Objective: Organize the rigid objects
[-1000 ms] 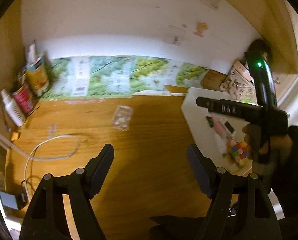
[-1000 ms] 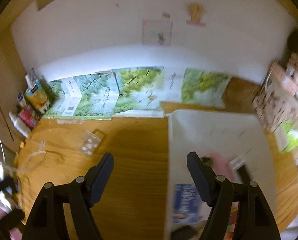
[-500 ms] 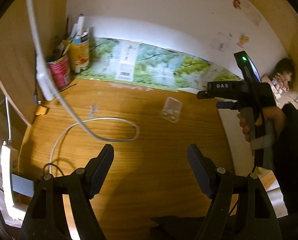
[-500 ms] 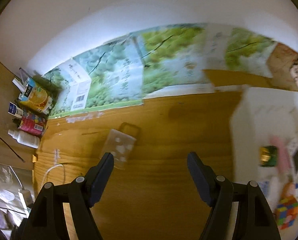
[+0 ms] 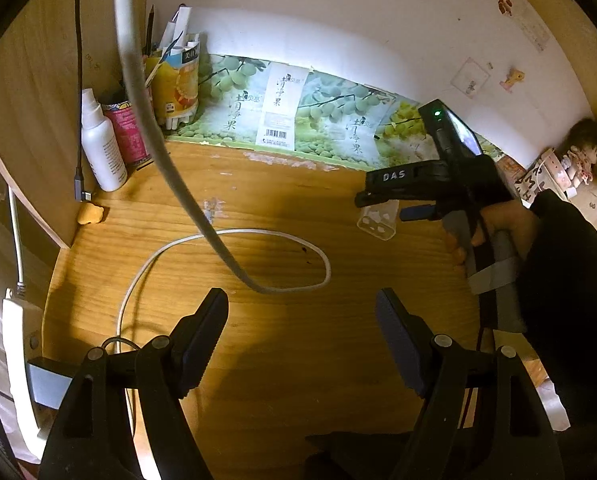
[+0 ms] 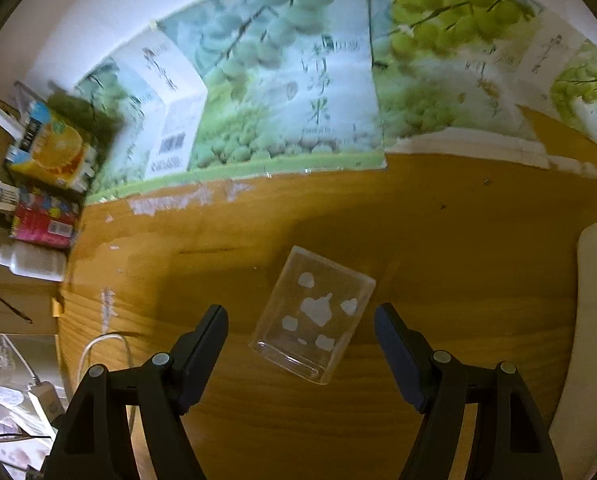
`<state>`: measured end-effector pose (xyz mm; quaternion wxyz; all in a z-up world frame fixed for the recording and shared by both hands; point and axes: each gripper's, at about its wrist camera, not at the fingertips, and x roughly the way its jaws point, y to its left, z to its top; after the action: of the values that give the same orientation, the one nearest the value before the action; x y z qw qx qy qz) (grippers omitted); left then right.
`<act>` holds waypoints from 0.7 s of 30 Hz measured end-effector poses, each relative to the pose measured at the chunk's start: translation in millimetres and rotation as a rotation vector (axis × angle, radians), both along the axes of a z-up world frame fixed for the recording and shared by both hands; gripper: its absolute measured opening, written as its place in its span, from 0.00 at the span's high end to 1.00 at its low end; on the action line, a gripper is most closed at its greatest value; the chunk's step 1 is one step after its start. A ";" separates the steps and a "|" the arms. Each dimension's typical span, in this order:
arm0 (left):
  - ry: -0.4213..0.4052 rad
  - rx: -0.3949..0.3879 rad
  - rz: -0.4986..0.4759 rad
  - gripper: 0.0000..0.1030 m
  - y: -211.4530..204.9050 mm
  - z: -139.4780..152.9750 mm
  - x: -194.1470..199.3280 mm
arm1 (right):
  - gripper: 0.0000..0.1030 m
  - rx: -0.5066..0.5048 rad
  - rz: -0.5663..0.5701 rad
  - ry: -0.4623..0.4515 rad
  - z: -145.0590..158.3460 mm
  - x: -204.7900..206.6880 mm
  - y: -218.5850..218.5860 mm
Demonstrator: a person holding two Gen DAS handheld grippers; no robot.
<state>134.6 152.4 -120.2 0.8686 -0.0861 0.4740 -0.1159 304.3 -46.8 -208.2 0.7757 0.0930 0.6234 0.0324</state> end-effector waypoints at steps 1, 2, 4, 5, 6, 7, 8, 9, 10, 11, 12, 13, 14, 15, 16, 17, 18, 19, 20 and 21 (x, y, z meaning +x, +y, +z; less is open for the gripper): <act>0.002 0.000 -0.003 0.24 0.2 -0.1 1.0 | 0.33 -0.009 -0.004 0.004 -1.6 0.3 1.1; 0.006 -0.001 -0.005 0.24 0.4 -0.1 1.9 | 0.36 -0.016 -0.006 0.009 -3.2 0.5 2.0; 0.011 -0.004 -0.009 0.24 0.1 0.5 3.8 | 0.41 -0.030 -0.011 0.024 -5.5 0.9 2.1; 0.012 -0.004 -0.009 0.24 0.0 0.5 4.6 | 0.41 -0.024 -0.014 0.025 -6.0 0.7 1.2; 0.013 -0.006 -0.010 0.24 -0.2 0.7 5.1 | 0.42 -0.023 -0.011 0.026 -6.1 0.5 1.0; 0.014 -0.008 -0.011 0.24 -0.8 1.1 5.6 | 0.43 -0.024 -0.008 0.027 -6.0 0.4 0.9; 0.014 -0.010 -0.016 0.24 -2.2 2.0 5.7 | 0.43 -0.027 -0.004 0.030 -5.8 -0.1 0.6; 0.012 -0.011 -0.021 0.24 -3.5 2.7 6.4 | 0.44 -0.034 -0.002 0.036 -5.7 -0.6 0.1; 0.009 -0.011 -0.027 0.24 -5.4 3.7 6.7 | 0.44 -0.040 -0.003 0.041 -5.0 -2.0 -1.0; 0.005 -0.012 -0.032 0.24 -7.5 5.0 6.7 | 0.44 -0.030 -0.007 0.037 -2.4 -5.4 -3.9; 0.002 -0.017 -0.036 0.24 -10.6 6.5 6.9 | 0.45 -0.018 -0.006 0.033 0.3 -8.7 -7.1; 0.001 -0.022 -0.038 0.24 -12.7 7.6 7.7 | 0.45 -0.010 -0.006 0.030 3.0 -12.3 -9.7; -0.001 -0.027 -0.043 0.24 -16.0 8.8 7.9 | 0.46 -0.002 -0.008 0.026 6.6 -17.4 -13.7; -0.004 -0.030 -0.053 0.24 -20.1 10.1 7.9 | 0.46 0.005 -0.007 0.021 10.8 -22.5 -18.0; -0.007 -0.033 -0.063 0.24 -24.5 11.6 7.6 | 0.46 0.011 -0.012 0.013 15.8 -29.3 -23.8; -0.010 -0.033 -0.077 0.24 -30.4 13.6 7.1 | 0.46 0.012 -0.017 0.010 20.2 -35.9 -28.1; -0.014 -0.031 -0.097 0.24 -38.6 16.5 5.4 | 0.46 0.012 -0.016 0.009 23.7 -41.8 -32.2; -0.017 -0.030 -0.108 0.24 -43.1 18.4 3.2 | 0.46 0.014 -0.014 0.006 28.5 -49.4 -36.7; -0.019 -0.029 -0.120 0.24 -49.2 21.0 1.7 | 0.46 0.022 -0.013 -0.001 36.6 -57.8 -42.8; -0.023 -0.027 -0.135 0.24 -57.9 25.0 -1.0 | 0.46 0.031 -0.014 -0.008 41.9 -66.1 -47.9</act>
<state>133.5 94.5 -95.2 0.8630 -0.0642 0.4672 -0.1814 238.1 -94.7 -166.2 0.7768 0.1093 0.6191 0.0373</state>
